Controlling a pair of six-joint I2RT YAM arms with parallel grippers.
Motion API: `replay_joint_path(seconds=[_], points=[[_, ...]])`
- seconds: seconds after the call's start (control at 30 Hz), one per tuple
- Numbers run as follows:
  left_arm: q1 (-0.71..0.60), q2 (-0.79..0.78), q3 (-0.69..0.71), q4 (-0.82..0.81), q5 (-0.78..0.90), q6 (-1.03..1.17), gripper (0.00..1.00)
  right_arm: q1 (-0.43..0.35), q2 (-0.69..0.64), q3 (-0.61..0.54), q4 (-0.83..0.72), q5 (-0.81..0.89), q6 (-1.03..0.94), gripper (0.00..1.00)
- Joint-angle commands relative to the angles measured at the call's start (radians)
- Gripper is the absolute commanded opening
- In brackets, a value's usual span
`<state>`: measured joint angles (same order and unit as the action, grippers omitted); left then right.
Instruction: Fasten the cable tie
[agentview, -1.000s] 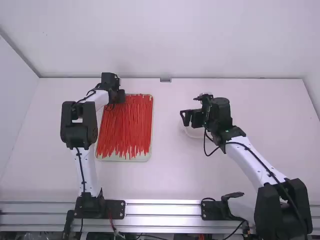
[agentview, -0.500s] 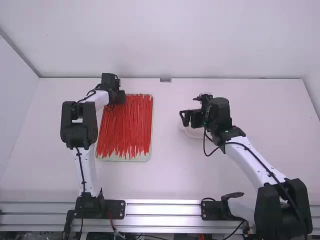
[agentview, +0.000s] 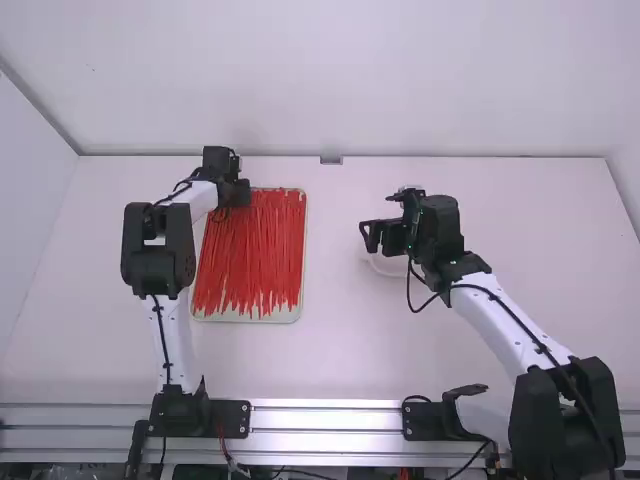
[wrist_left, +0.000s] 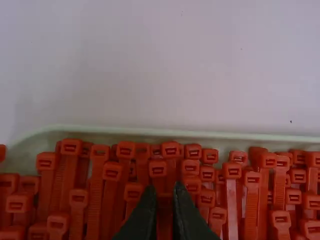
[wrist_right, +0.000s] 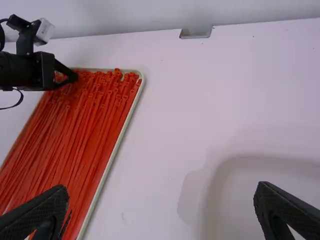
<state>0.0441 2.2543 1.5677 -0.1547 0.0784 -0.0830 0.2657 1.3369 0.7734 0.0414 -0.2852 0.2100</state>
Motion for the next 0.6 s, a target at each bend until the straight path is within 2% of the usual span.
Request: replay_joint_path(seconds=[0.0,0.3,0.4,0.57], points=[[-0.004,0.019,-0.005,0.004,0.007,-0.003,0.06,0.003,-0.019,0.031,0.0,-0.004,-0.001,0.99],[-0.005,-0.041,0.104,-0.061,0.011,-0.007,0.03,0.004,-0.019,0.032,0.048,-0.017,0.032,0.99],[-0.005,-0.112,0.145,-0.073,0.011,-0.006,0.03,0.003,-0.019,0.032,0.11,-0.079,0.033,0.99],[-0.005,-0.191,0.169,-0.073,0.017,-0.006,0.03,0.003,-0.019,0.032,0.164,-0.09,0.033,0.99]])
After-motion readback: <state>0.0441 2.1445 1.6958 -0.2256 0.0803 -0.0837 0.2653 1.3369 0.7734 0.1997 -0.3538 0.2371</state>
